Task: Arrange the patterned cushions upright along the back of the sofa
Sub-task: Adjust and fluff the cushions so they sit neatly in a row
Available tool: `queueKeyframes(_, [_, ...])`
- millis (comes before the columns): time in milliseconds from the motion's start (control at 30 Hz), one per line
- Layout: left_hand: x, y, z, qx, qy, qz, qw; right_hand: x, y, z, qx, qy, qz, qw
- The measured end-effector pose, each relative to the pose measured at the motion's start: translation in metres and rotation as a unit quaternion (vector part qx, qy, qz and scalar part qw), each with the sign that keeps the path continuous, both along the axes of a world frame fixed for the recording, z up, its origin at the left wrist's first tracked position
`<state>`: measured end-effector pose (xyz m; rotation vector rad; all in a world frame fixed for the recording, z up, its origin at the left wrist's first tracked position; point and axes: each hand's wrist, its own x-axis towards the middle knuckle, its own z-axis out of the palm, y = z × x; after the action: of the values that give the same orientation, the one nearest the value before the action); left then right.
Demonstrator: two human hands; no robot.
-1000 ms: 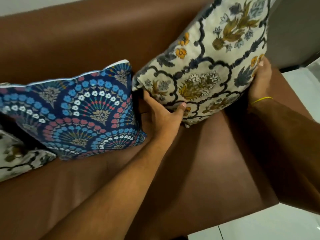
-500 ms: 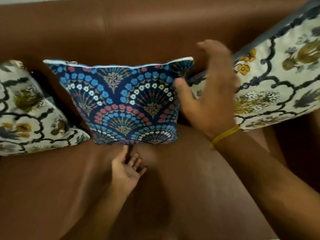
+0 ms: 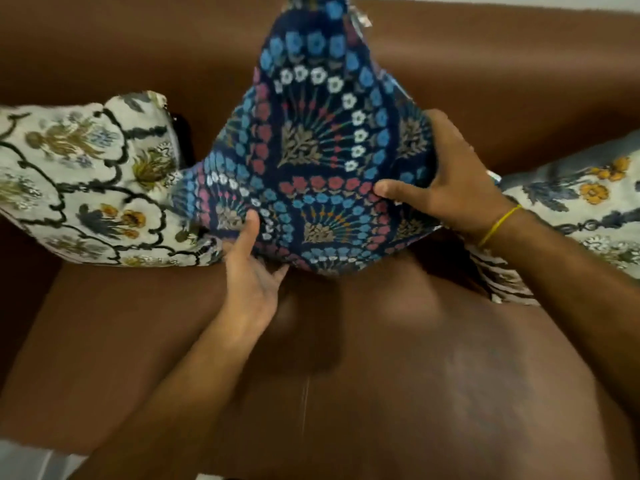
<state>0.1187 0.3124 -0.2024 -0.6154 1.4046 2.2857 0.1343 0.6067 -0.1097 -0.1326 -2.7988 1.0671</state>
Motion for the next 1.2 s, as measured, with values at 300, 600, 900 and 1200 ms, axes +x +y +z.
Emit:
queueKeyframes(300, [-0.032, -0.005, -0.034, -0.112, -0.046, -0.019, 0.992, -0.013, -0.028, -0.024, 0.060, -0.037, -0.029, 0.997])
queueKeyframes(600, [-0.008, -0.081, -0.013, -0.106, -0.107, -0.081, 0.985, 0.015, -0.116, 0.060, 0.184, 0.049, -0.099, 0.977])
queueKeyframes(900, [-0.038, -0.231, -0.040, 0.033, -0.200, 0.114, 0.973, -0.068, -0.330, 0.098, 0.176, 0.073, 0.084, 0.978])
queueKeyframes(1200, [-0.131, -0.259, -0.052, 0.222, -0.066, 0.132, 0.964, -0.237, -0.385, 0.024, 0.331, -0.089, 0.173, 0.923])
